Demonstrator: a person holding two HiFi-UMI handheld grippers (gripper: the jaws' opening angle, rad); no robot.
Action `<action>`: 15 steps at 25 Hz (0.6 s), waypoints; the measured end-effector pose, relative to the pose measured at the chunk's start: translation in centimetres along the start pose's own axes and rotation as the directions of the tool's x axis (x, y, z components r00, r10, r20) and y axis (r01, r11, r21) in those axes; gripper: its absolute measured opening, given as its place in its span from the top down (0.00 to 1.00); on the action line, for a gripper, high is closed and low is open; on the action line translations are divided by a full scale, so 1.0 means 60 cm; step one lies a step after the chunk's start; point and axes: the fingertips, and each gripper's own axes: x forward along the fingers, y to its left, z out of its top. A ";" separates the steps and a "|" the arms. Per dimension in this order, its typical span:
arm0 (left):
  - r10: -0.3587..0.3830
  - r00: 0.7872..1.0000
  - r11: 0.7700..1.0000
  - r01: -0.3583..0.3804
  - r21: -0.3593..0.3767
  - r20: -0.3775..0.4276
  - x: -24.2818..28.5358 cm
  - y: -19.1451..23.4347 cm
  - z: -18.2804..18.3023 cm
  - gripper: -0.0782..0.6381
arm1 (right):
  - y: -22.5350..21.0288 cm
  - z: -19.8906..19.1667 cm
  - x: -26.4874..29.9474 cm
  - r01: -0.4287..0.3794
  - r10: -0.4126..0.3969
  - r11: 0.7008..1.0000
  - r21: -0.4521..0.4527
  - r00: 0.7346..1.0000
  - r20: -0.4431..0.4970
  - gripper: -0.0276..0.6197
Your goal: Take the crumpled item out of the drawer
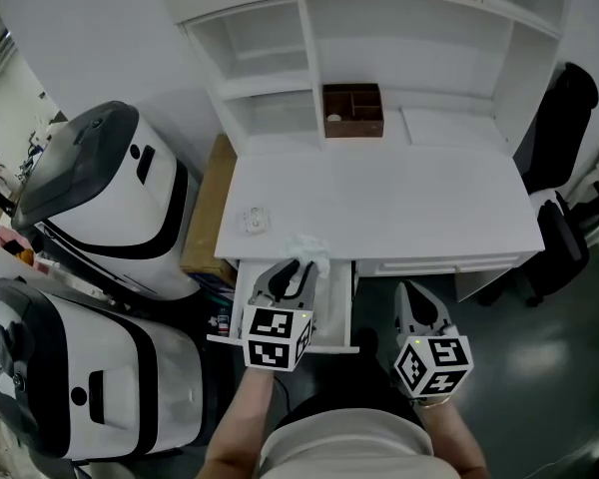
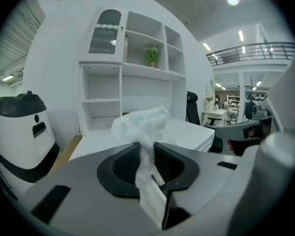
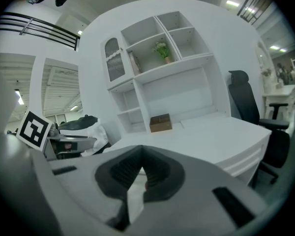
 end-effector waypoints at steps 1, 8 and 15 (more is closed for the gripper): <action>0.003 1.000 1.000 -0.003 -0.004 0.011 -0.007 0.002 0.005 0.78 | 0.002 0.000 -0.002 -0.002 0.002 1.000 -0.004 1.000 0.001 0.95; 0.018 0.997 0.999 -0.016 -0.029 0.071 -0.045 0.010 0.031 0.78 | 0.015 0.005 -0.016 -0.006 0.007 0.999 -0.041 1.000 0.007 0.95; 0.031 0.995 0.998 -0.026 -0.054 0.098 -0.068 0.020 0.039 0.78 | 0.021 0.008 -0.024 0.000 0.001 0.998 -0.059 1.000 0.008 0.95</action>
